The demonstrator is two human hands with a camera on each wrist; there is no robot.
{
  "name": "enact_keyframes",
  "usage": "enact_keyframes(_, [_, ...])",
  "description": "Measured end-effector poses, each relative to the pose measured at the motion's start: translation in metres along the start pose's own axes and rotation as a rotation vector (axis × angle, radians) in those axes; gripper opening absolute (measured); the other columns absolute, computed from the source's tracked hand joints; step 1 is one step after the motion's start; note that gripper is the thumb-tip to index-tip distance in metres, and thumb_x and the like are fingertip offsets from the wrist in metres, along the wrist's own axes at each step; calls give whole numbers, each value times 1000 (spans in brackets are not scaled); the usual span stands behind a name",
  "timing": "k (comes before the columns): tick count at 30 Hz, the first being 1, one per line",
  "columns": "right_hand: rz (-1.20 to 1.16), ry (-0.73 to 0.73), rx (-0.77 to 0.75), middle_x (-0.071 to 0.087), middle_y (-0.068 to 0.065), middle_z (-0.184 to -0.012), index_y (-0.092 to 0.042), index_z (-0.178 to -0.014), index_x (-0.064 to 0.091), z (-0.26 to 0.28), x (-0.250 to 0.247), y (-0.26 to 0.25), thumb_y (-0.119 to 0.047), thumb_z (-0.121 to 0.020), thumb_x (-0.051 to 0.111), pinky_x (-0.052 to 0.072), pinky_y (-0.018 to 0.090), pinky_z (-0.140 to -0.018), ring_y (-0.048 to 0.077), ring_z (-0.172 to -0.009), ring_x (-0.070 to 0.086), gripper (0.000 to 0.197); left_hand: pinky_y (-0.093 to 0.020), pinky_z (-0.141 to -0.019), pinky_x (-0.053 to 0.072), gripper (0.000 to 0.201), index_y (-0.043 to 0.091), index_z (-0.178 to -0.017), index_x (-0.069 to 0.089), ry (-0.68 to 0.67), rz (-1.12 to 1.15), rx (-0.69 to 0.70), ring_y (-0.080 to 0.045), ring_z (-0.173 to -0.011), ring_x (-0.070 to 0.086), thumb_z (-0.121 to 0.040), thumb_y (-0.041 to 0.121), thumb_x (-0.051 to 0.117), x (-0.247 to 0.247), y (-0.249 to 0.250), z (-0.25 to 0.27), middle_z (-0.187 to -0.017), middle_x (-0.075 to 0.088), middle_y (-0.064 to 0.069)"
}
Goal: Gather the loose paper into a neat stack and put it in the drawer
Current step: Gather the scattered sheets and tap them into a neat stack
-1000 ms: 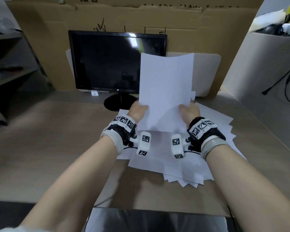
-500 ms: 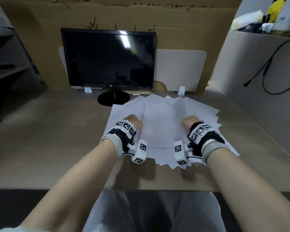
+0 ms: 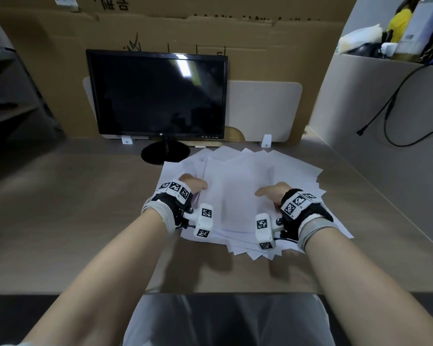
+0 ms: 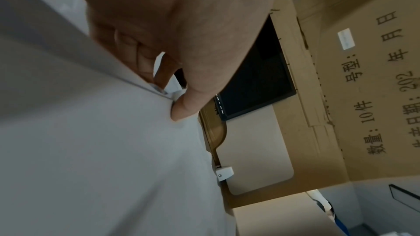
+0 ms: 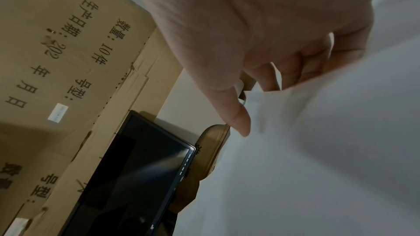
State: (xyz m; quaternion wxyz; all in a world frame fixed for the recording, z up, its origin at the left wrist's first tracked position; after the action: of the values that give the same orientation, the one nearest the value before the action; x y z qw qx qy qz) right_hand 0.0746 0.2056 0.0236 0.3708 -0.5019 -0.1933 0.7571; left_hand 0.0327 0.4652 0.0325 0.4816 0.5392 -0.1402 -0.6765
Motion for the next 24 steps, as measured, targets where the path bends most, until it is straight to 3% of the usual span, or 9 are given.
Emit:
enact_keyframes(3, [23,-11,-65,55,10,-77,1,-108,57,-3,9,-13,-19,-89,70,42,31,-65,25,-66,53,31,-27,-52,38,28,5,-76,49,-15,12,-3,-23,-58,50,-92,19,67,-3,1,0,-69,51,-10])
enact_keyframes(6, [59,-28,-91,61,16,-107,7,-124,54,-2,19,-22,-12,-91,67,45,34,-81,31,-94,58,40,-29,-49,38,25,1,-86,50,-12,20,-19,-23,-57,50,-93,17,69,-8,0,2,-74,50,-11])
enact_keyframes(10, [48,15,-101,60,17,-108,12,-121,56,-2,27,-24,-7,-92,62,48,35,-84,35,-105,61,35,-32,-50,45,25,-2,-101,53,-4,44,-29,-27,-63,55,-92,14,70,-11,-4,-3,-86,53,-15])
enact_keyframes(14, [-25,179,-55,61,26,-118,13,-131,52,-13,3,-9,-3,-96,49,48,38,-89,38,-108,61,38,-40,-82,57,45,-3,-128,46,4,68,-4,-33,-95,56,-94,18,67,-1,7,-3,-108,50,-14])
enact_keyframes(16, [-23,235,7,56,29,-130,15,-135,45,-11,-15,0,0,-99,44,44,38,-91,42,-118,56,39,-33,-71,51,39,-1,-126,48,4,21,27,-30,-95,53,-96,19,64,4,22,-2,-107,50,-14])
enact_keyframes(18, [-27,255,46,57,28,-117,16,-130,48,-14,-32,10,0,-101,41,40,35,-81,41,-107,58,34,-31,-65,46,51,-7,-134,44,-1,-11,42,-30,-96,55,-96,20,64,10,37,-4,-103,55,-13])
enact_keyframes(20, [-7,276,79,55,21,-107,14,-126,50,-12,-46,15,-4,-100,43,40,33,-79,33,-96,54,33,-34,-75,49,60,-8,-141,39,-10,-43,32,-32,-99,58,-95,21,64,17,48,-7,-112,56,-16])
enact_keyframes(22, [13,286,128,59,19,-115,9,-126,53,-18,-56,25,-14,-90,53,48,36,-82,32,-98,59,43,-38,-88,54,50,-6,-135,46,-22,-66,28,-33,-99,56,-96,22,62,24,55,-9,-109,54,-16])
enact_keyframes(24, [41,262,141,62,16,-113,3,-122,57,-29,-61,35,-23,-83,59,50,27,-69,27,-84,63,46,-39,-90,54,43,-4,-129,52,-40,-63,19,-33,-97,53,-97,22,62,31,57,-16,-96,53,-13])
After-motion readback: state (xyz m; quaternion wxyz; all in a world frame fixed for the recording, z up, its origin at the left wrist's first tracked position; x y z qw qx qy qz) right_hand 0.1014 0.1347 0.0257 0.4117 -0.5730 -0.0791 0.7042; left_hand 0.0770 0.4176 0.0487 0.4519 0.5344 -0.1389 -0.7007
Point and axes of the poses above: each hand's wrist, its own z-axis away from the middle knuckle, its own x-axis out of the palm, y = z × x, the point moved 4 cm from there along -z, towards the middle knuckle
